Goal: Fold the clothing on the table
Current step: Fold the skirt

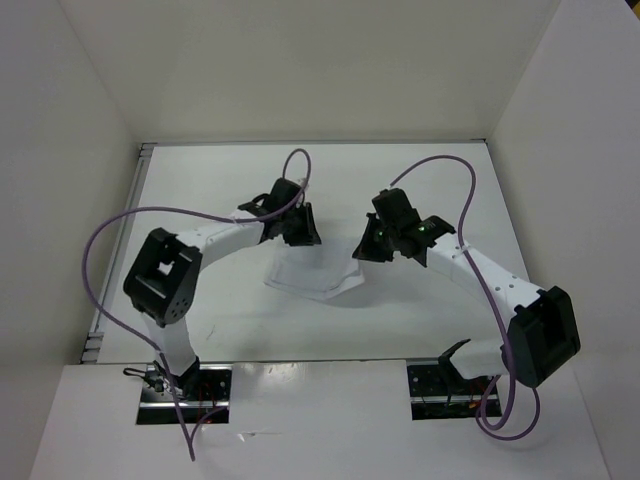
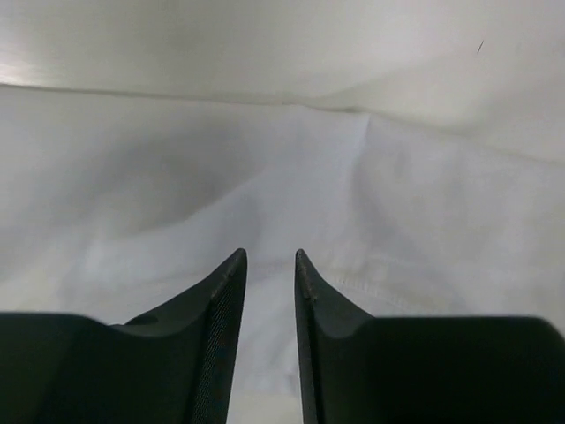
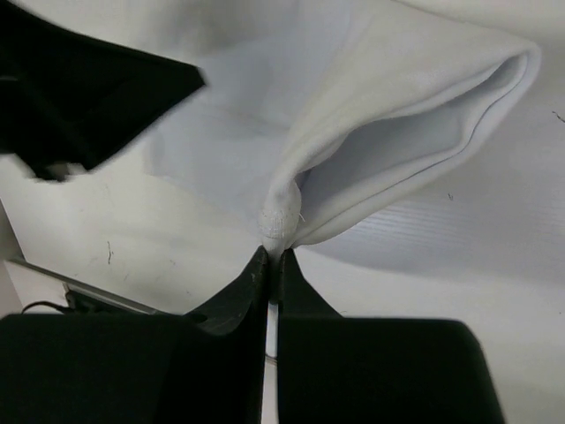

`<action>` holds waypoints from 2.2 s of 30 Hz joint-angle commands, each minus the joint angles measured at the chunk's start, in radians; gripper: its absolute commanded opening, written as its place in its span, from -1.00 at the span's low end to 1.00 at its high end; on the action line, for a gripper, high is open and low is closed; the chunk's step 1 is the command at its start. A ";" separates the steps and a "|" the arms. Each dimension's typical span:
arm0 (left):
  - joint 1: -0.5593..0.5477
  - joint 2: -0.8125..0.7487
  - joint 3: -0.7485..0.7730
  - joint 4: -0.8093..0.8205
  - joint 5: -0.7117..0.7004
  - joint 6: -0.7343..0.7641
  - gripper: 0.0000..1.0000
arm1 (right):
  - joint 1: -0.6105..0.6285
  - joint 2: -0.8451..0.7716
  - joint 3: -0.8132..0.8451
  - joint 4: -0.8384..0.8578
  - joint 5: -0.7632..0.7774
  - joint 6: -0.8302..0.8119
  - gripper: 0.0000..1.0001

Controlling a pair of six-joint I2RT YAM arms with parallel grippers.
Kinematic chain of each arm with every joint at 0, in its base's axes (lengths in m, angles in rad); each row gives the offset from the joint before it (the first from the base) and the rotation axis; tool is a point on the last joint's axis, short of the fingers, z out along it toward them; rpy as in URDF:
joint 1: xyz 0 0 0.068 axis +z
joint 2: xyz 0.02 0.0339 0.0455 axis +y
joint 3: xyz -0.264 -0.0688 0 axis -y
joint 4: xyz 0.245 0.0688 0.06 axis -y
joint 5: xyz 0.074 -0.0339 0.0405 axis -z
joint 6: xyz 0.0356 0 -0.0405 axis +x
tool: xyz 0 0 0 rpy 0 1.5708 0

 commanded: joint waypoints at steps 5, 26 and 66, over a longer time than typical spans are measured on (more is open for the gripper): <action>0.100 -0.236 -0.052 -0.130 -0.208 0.044 -0.25 | 0.010 -0.017 0.045 -0.029 0.015 -0.021 -1.00; 0.091 -0.166 -0.291 0.021 -0.131 -0.019 -0.35 | 0.030 0.114 0.182 0.000 -0.069 -0.058 -1.00; 0.060 -0.308 -0.316 -0.057 -0.152 -0.020 -0.35 | 0.169 0.675 0.495 0.205 -0.258 -0.049 -0.98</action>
